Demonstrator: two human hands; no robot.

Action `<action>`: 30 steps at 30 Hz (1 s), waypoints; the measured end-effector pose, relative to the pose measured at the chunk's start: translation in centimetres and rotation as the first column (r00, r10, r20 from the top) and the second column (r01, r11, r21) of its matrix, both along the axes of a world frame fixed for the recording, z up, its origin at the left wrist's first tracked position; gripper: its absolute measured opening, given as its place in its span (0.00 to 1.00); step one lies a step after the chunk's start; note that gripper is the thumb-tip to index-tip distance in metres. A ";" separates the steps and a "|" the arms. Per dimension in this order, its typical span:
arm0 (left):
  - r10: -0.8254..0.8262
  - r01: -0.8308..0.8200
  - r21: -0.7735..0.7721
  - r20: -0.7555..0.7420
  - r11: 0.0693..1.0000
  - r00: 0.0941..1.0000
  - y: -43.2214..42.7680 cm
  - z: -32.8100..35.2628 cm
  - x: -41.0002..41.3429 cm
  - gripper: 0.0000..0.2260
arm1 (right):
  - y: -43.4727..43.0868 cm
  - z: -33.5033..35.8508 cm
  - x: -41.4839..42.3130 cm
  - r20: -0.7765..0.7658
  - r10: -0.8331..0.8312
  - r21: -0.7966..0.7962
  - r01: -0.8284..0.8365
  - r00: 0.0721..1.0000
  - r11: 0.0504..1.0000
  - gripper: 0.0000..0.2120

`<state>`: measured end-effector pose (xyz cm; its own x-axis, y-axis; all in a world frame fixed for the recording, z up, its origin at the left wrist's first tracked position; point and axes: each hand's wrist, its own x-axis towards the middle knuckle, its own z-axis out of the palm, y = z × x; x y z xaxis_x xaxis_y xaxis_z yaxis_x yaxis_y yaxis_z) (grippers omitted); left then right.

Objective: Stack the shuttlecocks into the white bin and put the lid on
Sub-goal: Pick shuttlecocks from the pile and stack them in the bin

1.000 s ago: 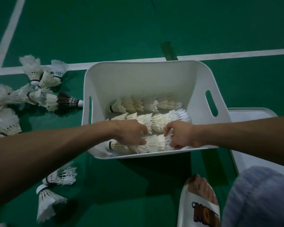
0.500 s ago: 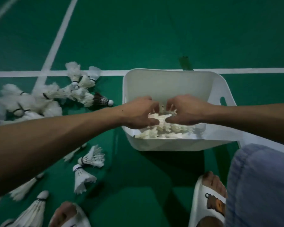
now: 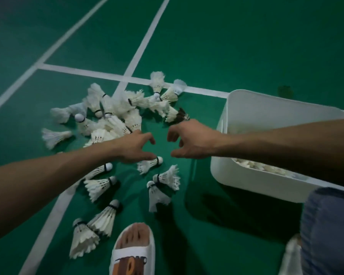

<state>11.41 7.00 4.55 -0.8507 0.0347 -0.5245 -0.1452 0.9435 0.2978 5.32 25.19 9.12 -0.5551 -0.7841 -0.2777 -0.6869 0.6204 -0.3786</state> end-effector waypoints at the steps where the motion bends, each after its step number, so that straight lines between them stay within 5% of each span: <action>1: 0.040 -0.041 0.023 0.020 0.999 0.999 -0.6 -1.1 0.5 0.25 | -0.8 -1.2 0.4 0.026 0.022 0.036 -0.023 0.999 0.999 0.19; 5: 0.274 -0.265 0.194 -0.018 0.944 0.962 -1.2 -5.0 1.9 0.24 | -1.8 -5.8 1.6 0.093 0.019 0.214 -0.039 0.995 0.976 0.20; 8: 0.240 -0.238 0.277 0.029 0.931 0.970 -0.7 -7.4 2.7 0.26 | -1.4 -8.4 1.9 0.139 -0.019 0.340 -0.030 0.990 0.940 0.22; 11: 0.205 -0.200 0.274 0.010 0.941 0.979 0.0 -8.3 3.0 0.26 | -1.5 -9.8 1.8 0.197 -0.090 0.312 0.025 0.976 0.950 0.20; 18: 0.460 -0.382 0.425 -0.094 0.821 0.883 0.2 -7.3 2.3 0.28 | -1.5 -8.3 -0.2 0.170 -0.209 0.138 0.187 0.963 0.973 0.15; 22: 0.293 -0.225 0.447 -0.087 0.866 0.952 0.9 -6.3 3.5 0.50 | 1.0 -5.0 -1.9 0.088 -0.256 0.059 0.251 0.963 0.966 0.16; 25: 0.090 -0.075 0.274 -0.042 0.959 0.995 2.8 -7.3 5.6 0.64 | 2.4 -3.8 -1.4 0.097 -0.265 0.032 0.263 0.959 0.964 0.17; 28: -0.063 0.063 0.051 -0.006 0.997 0.998 4.3 -9.2 6.7 0.64 | 2.7 -3.4 -0.3 0.114 -0.236 0.023 0.235 0.965 0.972 0.18; 30: -0.014 0.018 0.085 -0.047 0.996 0.999 4.5 -9.6 6.2 0.58 | 2.7 -3.0 0.3 0.119 -0.209 0.006 0.209 0.971 0.978 0.18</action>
<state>17.65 11.50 -5.09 -0.8729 0.0919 -0.4791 -0.1142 0.9163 0.3838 5.63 27.92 6.15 -0.6704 -0.6561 -0.3467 -0.4923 0.7428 -0.4537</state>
